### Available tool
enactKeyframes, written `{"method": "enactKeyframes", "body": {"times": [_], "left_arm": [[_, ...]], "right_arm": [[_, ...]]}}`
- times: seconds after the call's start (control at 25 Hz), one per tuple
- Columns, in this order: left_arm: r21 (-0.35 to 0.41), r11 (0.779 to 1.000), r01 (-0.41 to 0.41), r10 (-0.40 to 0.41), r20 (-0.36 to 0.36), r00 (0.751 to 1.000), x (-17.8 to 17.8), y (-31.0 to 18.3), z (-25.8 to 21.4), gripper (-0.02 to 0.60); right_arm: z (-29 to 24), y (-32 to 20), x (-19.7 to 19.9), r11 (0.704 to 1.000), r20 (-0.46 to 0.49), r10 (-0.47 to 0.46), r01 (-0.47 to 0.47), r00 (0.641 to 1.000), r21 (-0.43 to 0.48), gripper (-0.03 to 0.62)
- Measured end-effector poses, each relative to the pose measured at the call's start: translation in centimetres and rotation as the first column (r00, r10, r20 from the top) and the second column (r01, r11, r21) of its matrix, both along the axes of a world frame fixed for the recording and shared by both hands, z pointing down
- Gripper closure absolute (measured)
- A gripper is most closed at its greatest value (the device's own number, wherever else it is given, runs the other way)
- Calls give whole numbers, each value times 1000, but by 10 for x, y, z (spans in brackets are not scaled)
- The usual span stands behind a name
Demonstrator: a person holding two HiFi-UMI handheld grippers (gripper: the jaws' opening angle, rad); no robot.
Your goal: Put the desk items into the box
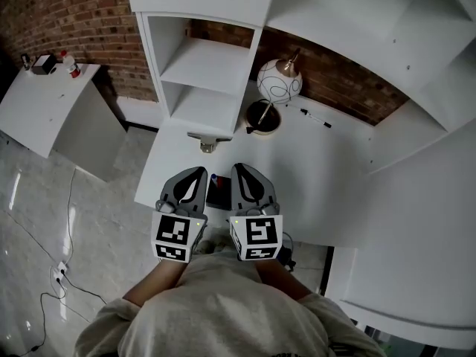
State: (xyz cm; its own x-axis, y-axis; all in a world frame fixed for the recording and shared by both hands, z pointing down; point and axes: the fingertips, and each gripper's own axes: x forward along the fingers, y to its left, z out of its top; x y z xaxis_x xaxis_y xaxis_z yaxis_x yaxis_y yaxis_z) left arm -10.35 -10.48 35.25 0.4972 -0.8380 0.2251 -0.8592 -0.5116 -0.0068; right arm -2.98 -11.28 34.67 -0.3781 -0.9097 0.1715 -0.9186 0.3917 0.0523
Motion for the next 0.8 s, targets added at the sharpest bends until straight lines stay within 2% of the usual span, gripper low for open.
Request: {"method": "enactKeyframes", "body": {"times": [0.16, 0.36, 0.64, 0.8], "left_arm": [[57, 998, -7, 7, -5, 1000, 1, 11, -26, 578], [92, 993, -78, 75, 33, 997, 16, 35, -31, 578], [94, 984, -148, 145, 38, 989, 22, 56, -22, 578], [122, 976, -181, 174, 68, 982, 21, 65, -17, 578]], "right_arm": [[-28, 16, 8, 999, 30, 24, -25, 999, 28, 571], [-47, 50, 2, 997, 5, 24, -24, 1000, 70, 576], [-24, 75, 1, 995, -37, 85, -83, 996, 51, 577], [-16, 86, -2, 991, -7, 120, -120, 993, 60, 577]]}}
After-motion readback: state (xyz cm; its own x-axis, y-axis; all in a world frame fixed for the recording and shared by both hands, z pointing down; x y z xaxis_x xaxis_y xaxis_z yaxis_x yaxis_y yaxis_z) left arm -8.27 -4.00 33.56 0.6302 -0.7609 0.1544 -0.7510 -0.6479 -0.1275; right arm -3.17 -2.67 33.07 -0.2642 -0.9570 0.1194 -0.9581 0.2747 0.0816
